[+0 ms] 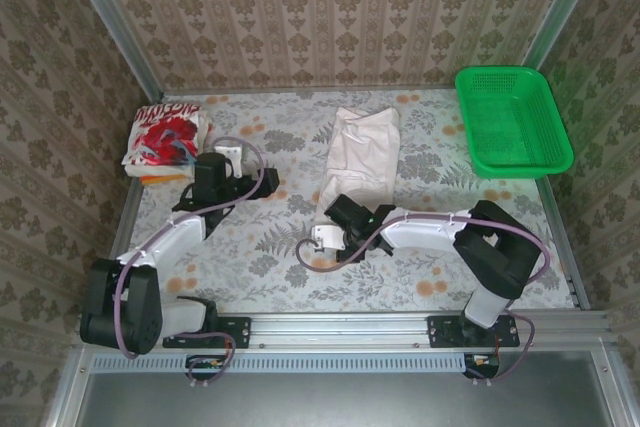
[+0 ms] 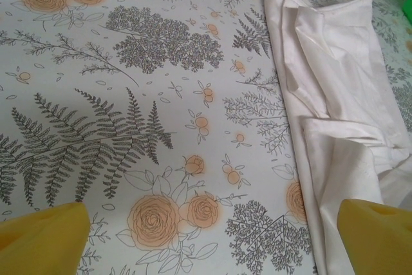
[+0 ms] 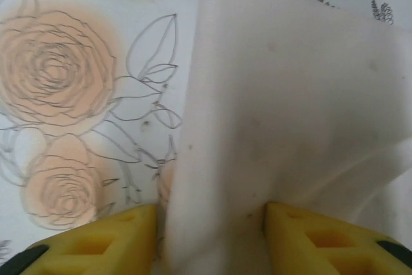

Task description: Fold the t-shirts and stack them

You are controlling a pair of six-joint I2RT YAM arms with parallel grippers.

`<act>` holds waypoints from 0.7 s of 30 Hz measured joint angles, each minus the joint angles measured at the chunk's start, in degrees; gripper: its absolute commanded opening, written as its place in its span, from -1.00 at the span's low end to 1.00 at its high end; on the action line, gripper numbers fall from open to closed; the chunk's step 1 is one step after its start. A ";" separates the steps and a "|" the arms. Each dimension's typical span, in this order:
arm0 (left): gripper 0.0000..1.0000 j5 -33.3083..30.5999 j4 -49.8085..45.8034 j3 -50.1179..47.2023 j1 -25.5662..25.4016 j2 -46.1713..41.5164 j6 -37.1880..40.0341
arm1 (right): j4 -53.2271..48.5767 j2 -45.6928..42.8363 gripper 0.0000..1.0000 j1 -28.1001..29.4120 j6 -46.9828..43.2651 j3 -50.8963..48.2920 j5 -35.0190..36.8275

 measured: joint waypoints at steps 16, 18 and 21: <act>1.00 -2.27 3.50 0.85 -7.80 8.37 -3.41 | -3.48 -6.64 -1.00 -0.35 -2.43 -2.40 0.59; 0.99 -3.32 4.42 2.82 -10.25 12.35 -5.64 | -6.23 -10.62 -1.00 -0.46 -2.40 -3.48 -0.15; 0.96 -3.96 6.43 6.27 -13.46 18.29 -9.79 | -10.12 -15.98 -1.00 -0.48 -2.43 -4.39 -1.14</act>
